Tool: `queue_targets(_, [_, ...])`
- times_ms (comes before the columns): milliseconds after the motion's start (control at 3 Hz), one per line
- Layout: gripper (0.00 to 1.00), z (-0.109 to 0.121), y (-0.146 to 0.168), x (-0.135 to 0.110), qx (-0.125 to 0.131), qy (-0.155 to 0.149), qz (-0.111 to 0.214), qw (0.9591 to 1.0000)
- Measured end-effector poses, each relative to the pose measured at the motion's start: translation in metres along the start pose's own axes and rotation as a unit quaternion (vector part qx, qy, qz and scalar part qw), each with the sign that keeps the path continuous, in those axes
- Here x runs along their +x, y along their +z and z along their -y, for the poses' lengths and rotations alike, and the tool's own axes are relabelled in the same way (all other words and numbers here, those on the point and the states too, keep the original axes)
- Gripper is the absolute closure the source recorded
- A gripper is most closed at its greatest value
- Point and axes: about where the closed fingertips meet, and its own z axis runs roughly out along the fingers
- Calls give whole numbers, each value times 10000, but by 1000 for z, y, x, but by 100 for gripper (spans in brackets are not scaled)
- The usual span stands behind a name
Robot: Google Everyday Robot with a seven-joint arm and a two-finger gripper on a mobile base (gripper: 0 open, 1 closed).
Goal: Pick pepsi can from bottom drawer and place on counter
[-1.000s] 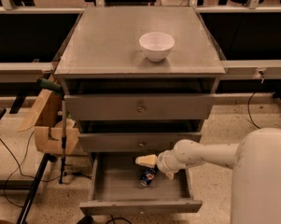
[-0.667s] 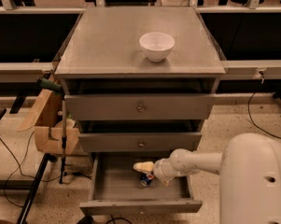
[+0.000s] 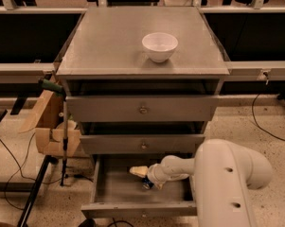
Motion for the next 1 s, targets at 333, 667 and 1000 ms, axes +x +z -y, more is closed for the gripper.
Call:
queue_targets(333, [0, 5, 34, -6, 445, 24, -35, 9990])
queue_targets(667, [0, 17, 60, -9, 850, 189, -42, 9962])
queue_targets(1000, [0, 30, 75, -12, 1177, 386, 26, 9923])
